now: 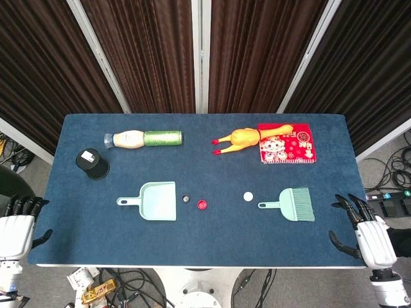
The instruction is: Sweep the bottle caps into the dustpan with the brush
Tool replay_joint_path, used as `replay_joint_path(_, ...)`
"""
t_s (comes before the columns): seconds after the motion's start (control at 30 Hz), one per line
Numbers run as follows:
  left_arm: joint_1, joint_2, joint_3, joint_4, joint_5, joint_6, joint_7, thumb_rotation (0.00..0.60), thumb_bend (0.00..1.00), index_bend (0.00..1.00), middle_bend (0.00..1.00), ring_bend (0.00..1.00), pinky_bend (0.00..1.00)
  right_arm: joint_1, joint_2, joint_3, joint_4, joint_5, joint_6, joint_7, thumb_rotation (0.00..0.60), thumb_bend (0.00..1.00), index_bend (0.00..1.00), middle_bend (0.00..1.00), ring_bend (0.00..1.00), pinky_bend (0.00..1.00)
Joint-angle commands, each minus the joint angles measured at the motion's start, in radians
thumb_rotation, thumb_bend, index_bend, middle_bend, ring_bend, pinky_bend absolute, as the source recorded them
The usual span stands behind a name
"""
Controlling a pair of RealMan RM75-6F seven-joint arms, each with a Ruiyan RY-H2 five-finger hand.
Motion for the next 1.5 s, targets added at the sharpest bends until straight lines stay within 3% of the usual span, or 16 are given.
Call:
replay_joint_path(0.03,-0.002,-0.004,-0.001,0.003,-0.003,-0.005,-0.002,0.6,0.16,0.26,0.22,0.14,0.1,0.006,0.001,0.003,-0.005,0.003,-0.008,-0.005,0.6,0.26,0.08,0.26,0.05,0.11)
replay_joint_path(0.23,-0.007,-0.007,-0.003,0.006,-0.008,-0.014,-0.001,0.6,0.16,0.26,0.22,0.14,0.1,0.022,0.0,0.004,-0.015,0.0,-0.033,-0.019,0.6,0.26,0.08,0.26,0.05,0.11)
replay_joint_path(0.4,-0.009,-0.006,-0.002,0.011,-0.001,-0.014,-0.005,0.6,0.16,0.26,0.22,0.14,0.1,0.085,0.0,-0.002,-0.034,-0.02,-0.137,-0.075,0.6,0.26,0.08,0.26,0.05,0.11)
replay_joint_path(0.53,-0.015,-0.008,-0.005,0.018,0.001,-0.018,-0.012,0.6,0.16,0.26,0.22,0.14,0.1,0.163,-0.005,0.017,-0.067,0.027,-0.284,-0.225,0.6,0.26,0.09,0.26,0.05,0.11)
replay_joint_path(0.63,-0.016,-0.009,-0.004,0.024,0.002,-0.02,-0.018,0.6,0.16,0.26,0.22,0.14,0.1,0.218,-0.045,0.051,-0.072,0.104,-0.379,-0.396,0.6,0.16,0.12,0.27,0.05,0.12)
replay_joint_path(0.77,-0.019,-0.013,-0.003,0.035,-0.005,-0.032,-0.026,0.6,0.16,0.26,0.22,0.14,0.1,0.281,-0.146,0.091,-0.021,0.204,-0.458,-0.556,0.6,0.07,0.2,0.3,0.06,0.13)
replay_joint_path(1.07,-0.031,-0.016,-0.006,0.052,-0.014,-0.055,-0.047,0.6,0.16,0.26,0.22,0.14,0.1,0.38,-0.327,0.12,0.148,0.312,-0.523,-0.773,0.6,0.1,0.36,0.38,0.08,0.13)
replay_joint_path(1.5,-0.031,-0.028,-0.004,0.074,-0.027,-0.065,-0.07,0.6,0.16,0.26,0.22,0.14,0.1,0.432,-0.457,0.089,0.323,0.353,-0.554,-0.841,0.6,0.13,0.42,0.4,0.11,0.14)
